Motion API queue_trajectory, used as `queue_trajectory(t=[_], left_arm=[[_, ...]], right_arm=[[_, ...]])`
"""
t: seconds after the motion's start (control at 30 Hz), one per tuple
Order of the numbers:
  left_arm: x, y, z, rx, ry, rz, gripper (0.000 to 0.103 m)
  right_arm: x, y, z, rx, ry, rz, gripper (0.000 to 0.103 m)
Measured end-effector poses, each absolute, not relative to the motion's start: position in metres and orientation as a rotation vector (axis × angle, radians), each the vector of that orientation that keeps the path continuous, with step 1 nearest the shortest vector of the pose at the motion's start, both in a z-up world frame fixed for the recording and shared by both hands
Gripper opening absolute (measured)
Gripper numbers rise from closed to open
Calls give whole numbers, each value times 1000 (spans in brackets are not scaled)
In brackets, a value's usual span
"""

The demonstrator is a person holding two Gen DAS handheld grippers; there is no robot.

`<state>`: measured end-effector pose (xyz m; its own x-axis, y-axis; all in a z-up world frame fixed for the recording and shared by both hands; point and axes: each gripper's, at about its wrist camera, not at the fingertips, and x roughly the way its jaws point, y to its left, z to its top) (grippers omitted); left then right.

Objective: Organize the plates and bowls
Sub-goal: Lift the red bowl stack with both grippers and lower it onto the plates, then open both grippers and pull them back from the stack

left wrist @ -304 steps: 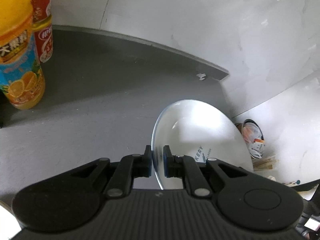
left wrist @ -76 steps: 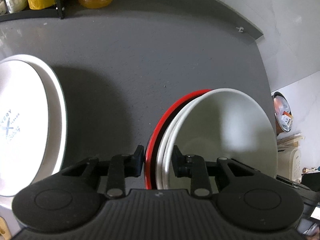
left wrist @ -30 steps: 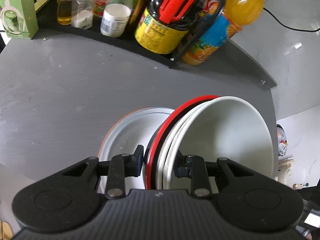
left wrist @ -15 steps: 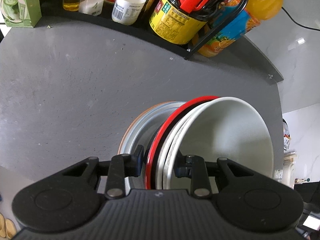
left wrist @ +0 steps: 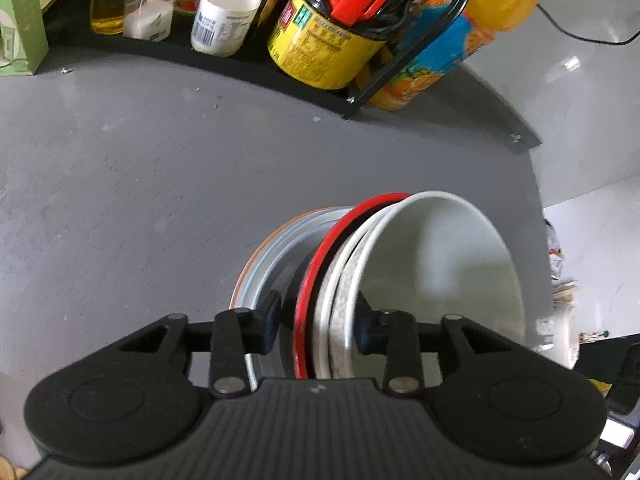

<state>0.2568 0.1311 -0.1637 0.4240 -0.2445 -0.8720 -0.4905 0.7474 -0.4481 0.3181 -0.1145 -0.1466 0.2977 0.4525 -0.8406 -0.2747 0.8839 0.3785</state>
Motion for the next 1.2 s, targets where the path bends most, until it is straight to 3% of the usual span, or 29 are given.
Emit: queue_trajectory(t=[0.27, 0.4, 0.53, 0.63, 0.73, 0.87, 1.2], left_arm=[[247, 130, -136, -712, 1094, 190, 53], [240, 121, -121, -682, 1057, 217, 65], [229, 105, -104, -665, 1013, 265, 77], [221, 89, -89, -629, 982, 288, 81], [209, 68, -73, -601, 951, 305, 87], [196, 40, -58, -562, 930, 319, 89], [156, -6, -28, -500, 879, 360, 89]], right_arm=[[310, -131, -114, 174, 1084, 516, 34], [305, -141, -102, 169, 1042, 539, 50], [298, -159, -88, 169, 1004, 569, 58], [290, -175, -77, 165, 970, 589, 63], [282, -193, -66, 160, 941, 598, 74], [270, -214, -55, 152, 902, 614, 84], [244, -245, -38, 128, 847, 632, 97]])
